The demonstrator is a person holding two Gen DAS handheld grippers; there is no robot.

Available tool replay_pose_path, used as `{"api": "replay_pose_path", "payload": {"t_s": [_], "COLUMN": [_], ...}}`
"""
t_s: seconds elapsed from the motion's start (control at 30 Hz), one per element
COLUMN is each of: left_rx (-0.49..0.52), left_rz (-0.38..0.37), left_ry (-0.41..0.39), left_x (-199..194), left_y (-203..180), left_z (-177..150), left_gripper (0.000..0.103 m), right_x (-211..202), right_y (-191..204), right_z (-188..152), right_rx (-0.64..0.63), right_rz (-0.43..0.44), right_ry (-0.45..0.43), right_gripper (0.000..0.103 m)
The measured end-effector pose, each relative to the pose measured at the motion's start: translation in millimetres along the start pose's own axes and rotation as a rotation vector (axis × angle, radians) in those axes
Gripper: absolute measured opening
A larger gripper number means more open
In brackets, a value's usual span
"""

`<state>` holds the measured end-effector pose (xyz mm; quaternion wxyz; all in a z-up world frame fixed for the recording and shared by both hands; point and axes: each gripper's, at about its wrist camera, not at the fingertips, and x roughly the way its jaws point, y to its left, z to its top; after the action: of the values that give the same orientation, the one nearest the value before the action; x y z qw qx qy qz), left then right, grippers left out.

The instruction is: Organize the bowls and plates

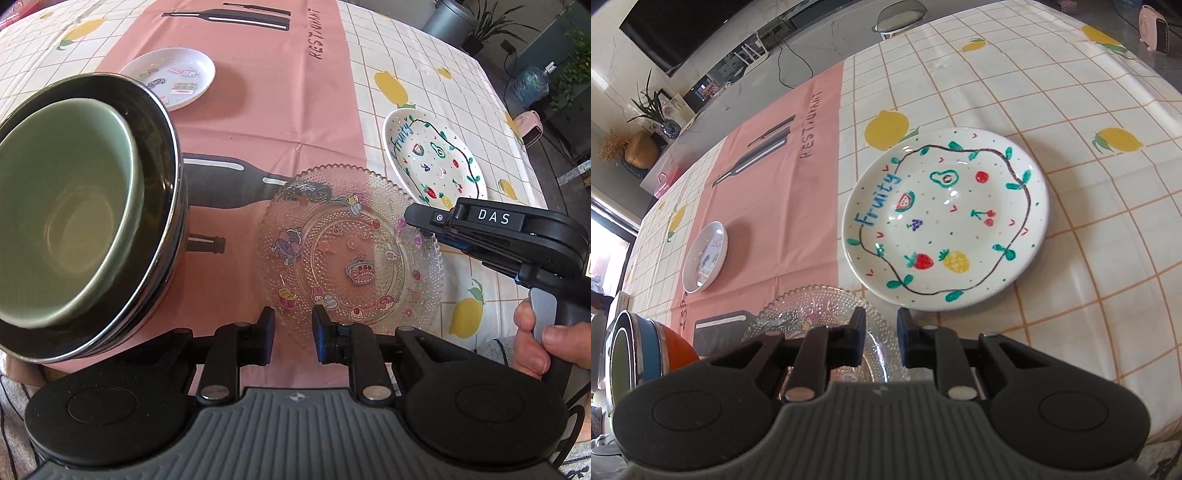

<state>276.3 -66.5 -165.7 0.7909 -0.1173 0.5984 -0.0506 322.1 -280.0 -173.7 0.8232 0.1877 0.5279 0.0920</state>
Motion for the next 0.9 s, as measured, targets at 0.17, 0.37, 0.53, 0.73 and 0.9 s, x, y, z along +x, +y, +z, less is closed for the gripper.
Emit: {"api": "replay_pose_path", "payload": {"t_s": [0.17, 0.37, 0.53, 0.73, 0.9], "left_rx": [0.003, -0.01, -0.018, -0.034, -0.042], "left_rz": [-0.023, -0.013, -0.046, -0.057, -0.059], "left_ry": [-0.003, -0.014, -0.008, -0.025, -0.043], "left_x": [-1, -4, -12, -22, -32], "left_y": [-2, -2, 3, 9, 16], "left_z": [2, 8, 6, 3, -5], "left_gripper": [0.024, 0.024, 0.024, 0.024, 0.024], "right_x": [-3, -6, -15, -19, -17], "right_y": [-8, -11, -16, -13, -5], "right_z": [1, 2, 2, 2, 1], "right_rx": [0.046, 0.065, 0.098, 0.099, 0.058], "right_rz": [-0.014, 0.005, 0.066, 0.107, 0.123], "right_ry": [-0.015, -0.029, -0.051, -0.047, -0.032], "right_gripper": [0.016, 0.015, 0.012, 0.01, 0.01]}}
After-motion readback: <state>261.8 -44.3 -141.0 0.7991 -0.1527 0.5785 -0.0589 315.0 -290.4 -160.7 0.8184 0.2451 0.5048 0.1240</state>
